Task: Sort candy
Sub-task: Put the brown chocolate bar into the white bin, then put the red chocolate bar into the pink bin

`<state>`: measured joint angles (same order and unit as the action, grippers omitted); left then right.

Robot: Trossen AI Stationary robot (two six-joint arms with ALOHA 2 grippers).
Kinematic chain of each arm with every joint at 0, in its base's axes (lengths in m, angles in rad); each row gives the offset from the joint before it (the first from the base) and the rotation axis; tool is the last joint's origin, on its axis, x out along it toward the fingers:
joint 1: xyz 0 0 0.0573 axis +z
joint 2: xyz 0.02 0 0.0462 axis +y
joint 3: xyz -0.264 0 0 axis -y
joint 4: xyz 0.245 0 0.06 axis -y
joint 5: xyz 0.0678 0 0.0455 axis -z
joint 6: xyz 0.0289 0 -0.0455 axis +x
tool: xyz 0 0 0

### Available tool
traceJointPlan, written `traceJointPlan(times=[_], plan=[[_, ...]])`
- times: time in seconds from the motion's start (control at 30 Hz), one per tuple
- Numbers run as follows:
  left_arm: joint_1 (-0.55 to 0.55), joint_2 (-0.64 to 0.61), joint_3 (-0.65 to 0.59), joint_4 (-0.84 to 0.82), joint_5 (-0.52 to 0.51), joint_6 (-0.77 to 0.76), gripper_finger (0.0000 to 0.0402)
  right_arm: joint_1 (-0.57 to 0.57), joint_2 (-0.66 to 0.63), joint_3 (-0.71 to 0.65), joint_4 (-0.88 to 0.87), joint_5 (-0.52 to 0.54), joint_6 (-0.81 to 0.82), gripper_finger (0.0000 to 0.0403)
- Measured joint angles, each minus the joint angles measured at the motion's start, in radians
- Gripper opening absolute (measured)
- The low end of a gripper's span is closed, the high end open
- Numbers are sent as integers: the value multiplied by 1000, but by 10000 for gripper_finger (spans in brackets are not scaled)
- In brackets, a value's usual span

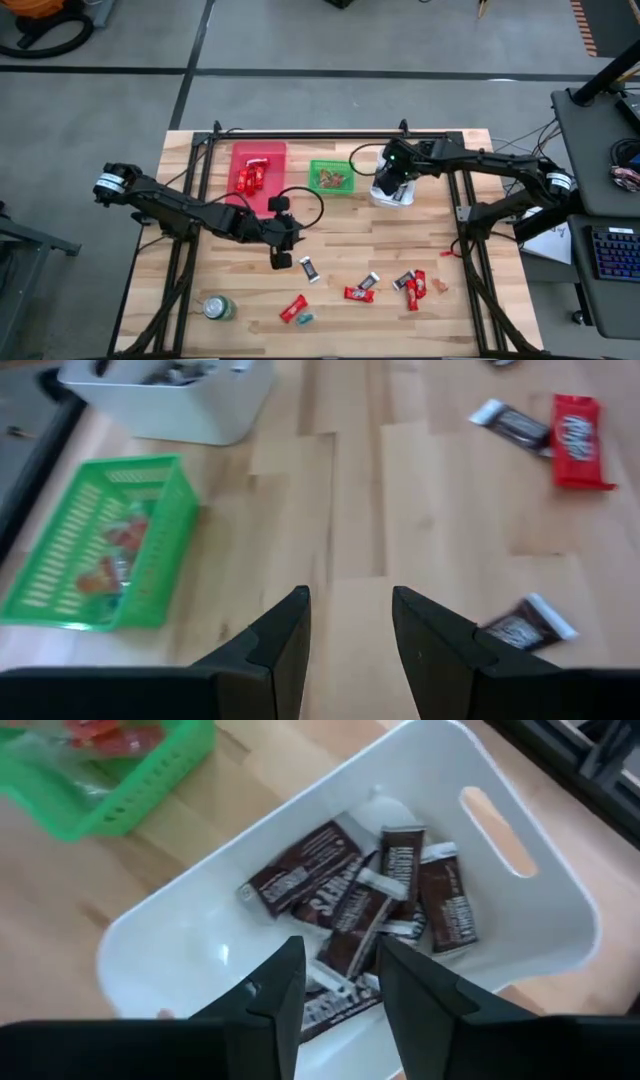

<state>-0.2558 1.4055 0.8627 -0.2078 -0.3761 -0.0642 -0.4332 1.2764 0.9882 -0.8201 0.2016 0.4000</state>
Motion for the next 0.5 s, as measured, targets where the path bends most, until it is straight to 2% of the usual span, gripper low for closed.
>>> traceJointPlan(times=[0.33,0.5], plan=[[-1,6,-4,-13,58,2,127,159,-28,0,56,0,27,120],[-5,6,-32,-10,138,11,127,264,-32,0,74,1,46,121]])
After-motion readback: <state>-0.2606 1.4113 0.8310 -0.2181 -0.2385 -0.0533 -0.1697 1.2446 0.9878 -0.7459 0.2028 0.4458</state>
